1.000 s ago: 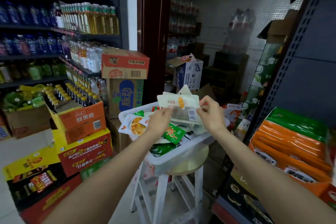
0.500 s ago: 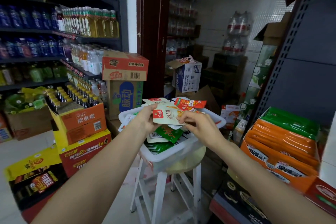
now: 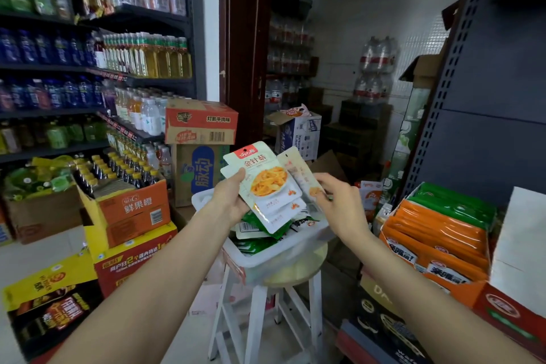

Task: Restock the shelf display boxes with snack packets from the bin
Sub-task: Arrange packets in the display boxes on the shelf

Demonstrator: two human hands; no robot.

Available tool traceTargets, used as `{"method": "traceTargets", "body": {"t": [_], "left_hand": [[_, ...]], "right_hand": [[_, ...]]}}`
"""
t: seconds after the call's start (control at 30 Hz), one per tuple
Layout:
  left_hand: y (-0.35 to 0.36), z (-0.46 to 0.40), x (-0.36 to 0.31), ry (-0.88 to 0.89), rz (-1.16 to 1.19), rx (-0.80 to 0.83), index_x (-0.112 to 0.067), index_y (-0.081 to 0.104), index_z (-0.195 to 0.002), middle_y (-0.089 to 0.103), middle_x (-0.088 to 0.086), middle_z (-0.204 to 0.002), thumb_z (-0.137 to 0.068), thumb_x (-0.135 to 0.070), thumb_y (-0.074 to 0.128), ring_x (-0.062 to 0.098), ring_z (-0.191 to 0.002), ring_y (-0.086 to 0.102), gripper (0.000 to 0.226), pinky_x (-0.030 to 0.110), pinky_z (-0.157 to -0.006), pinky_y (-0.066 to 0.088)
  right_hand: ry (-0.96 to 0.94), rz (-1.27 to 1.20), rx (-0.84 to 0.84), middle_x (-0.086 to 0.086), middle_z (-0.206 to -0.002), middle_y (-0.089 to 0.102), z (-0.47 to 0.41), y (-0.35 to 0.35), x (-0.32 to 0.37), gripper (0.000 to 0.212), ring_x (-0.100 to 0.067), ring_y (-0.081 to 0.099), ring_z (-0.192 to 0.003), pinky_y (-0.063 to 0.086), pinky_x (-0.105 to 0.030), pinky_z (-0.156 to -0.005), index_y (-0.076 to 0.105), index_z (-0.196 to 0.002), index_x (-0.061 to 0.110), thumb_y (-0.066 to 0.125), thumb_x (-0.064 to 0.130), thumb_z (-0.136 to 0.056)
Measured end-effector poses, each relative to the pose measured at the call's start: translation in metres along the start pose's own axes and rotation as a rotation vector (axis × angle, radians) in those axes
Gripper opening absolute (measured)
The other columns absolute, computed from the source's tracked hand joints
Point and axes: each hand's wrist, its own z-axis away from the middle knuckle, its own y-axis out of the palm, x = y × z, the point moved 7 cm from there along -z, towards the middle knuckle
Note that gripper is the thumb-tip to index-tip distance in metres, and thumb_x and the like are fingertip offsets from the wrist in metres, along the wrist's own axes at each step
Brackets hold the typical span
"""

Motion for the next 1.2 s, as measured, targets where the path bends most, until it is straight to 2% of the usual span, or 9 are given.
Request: {"method": "traceTargets", "body": {"t": [0.17, 0.37, 0.5, 0.6, 0.7, 0.83, 0.93, 1.03, 1.2], "left_hand": [[0.043, 0.023, 0.01, 0.196, -0.408, 0.075, -0.004, 0.061, -0.112, 0.069, 0.013, -0.103, -0.097, -0.021, 0.051, 0.024, -0.084, 0.067, 0.025, 0.039, -0.074, 0.057], [0.089, 0.065, 0.022, 0.288, -0.484, 0.265, -0.004, 0.064, -0.108, 0.071, 0.009, -0.094, -0.096, -0.014, 0.05, 0.019, -0.076, 0.07, 0.02, 0.037, -0.067, 0.058], [0.122, 0.093, 0.038, 0.265, -0.531, 0.388, -0.005, 0.065, -0.109, 0.07, 0.015, -0.104, -0.09, -0.011, 0.06, 0.032, -0.095, 0.067, 0.021, 0.049, -0.086, 0.053], [0.159, 0.112, 0.055, 0.263, -0.499, 0.463, -0.006, 0.066, -0.104, 0.069, 0.015, -0.106, -0.086, -0.008, 0.064, 0.027, -0.091, 0.068, 0.018, 0.043, -0.083, 0.054], [0.203, 0.134, 0.086, 0.272, -0.482, 0.548, -0.011, 0.065, -0.109, 0.069, 0.009, -0.108, -0.088, -0.011, 0.063, 0.024, -0.094, 0.068, 0.021, 0.039, -0.083, 0.055], [0.265, 0.172, 0.135, 0.3, -0.461, 0.685, -0.014, 0.058, -0.115, 0.067, 0.006, -0.112, -0.093, -0.02, 0.058, 0.022, -0.1, 0.065, 0.023, 0.04, -0.088, 0.053], [0.314, 0.204, 0.178, 0.456, -0.743, 0.875, -0.017, 0.045, -0.122, 0.06, -0.001, -0.121, -0.085, -0.026, 0.068, 0.018, -0.112, 0.057, 0.044, 0.039, -0.098, 0.046], [0.351, 0.23, 0.222, 0.571, -1.061, 0.869, -0.015, 0.033, -0.123, 0.056, -0.002, -0.12, -0.083, -0.025, 0.07, 0.02, -0.112, 0.054, 0.056, 0.029, -0.089, 0.045], [0.394, 0.249, 0.266, 0.501, -0.902, 0.887, -0.029, 0.034, -0.107, 0.065, 0.006, -0.1, -0.081, -0.017, 0.072, 0.021, -0.09, 0.064, 0.048, 0.045, -0.072, 0.058]], "right_hand": [[0.069, 0.031, -0.05, 0.005, -0.112, 0.069, 0.004, -0.018, 0.02, 0.036, -0.014, 0.064, -0.101, 0.053, -0.031, -0.078, 0.057, -0.128, 0.03, 0.054, 0.028, -0.093], [0.16, -0.34, -0.131, 0.006, -0.12, 0.05, 0.018, -0.063, 0.011, 0.017, -0.017, 0.044, -0.117, 0.039, -0.042, -0.102, 0.062, -0.101, 0.037, 0.064, 0.027, -0.088], [0.398, -0.469, -0.185, 0.005, -0.118, 0.053, 0.042, -0.121, -0.011, 0.061, -0.009, 0.055, -0.104, 0.051, -0.028, -0.086, 0.042, -0.121, 0.028, 0.079, 0.026, -0.073], [0.475, -0.575, -0.208, 0.007, -0.104, 0.066, 0.071, -0.164, -0.025, 0.046, -0.001, 0.062, -0.087, 0.051, -0.016, -0.069, 0.055, -0.112, 0.021, 0.079, 0.022, -0.074], [0.494, -0.63, -0.369, 0.003, -0.102, 0.069, 0.105, -0.214, -0.049, 0.04, -0.01, 0.067, -0.09, 0.054, -0.024, -0.072, 0.059, -0.11, 0.017, 0.078, 0.016, -0.074], [0.485, -0.561, -0.501, 0.002, -0.099, 0.069, 0.153, -0.28, -0.07, 0.031, -0.012, 0.067, -0.089, 0.055, -0.029, -0.075, 0.054, -0.1, 0.025, 0.072, 0.01, -0.081], [0.481, -0.435, -0.605, -0.004, -0.106, 0.067, 0.188, -0.325, -0.081, 0.034, -0.017, 0.066, -0.094, 0.055, -0.034, -0.08, 0.05, -0.11, 0.017, 0.07, 0.013, -0.083], [0.506, -0.28, -0.729, 0.0, -0.107, 0.063, 0.226, -0.38, -0.093, 0.033, -0.013, 0.063, -0.095, 0.053, -0.026, -0.078, 0.048, -0.11, 0.017, 0.068, 0.015, -0.084], [0.559, -0.172, -0.729, -0.003, -0.113, 0.058, 0.256, -0.44, -0.114, 0.025, -0.014, 0.059, -0.099, 0.05, -0.021, -0.073, 0.044, -0.113, 0.015, 0.054, 0.006, -0.092]]}}
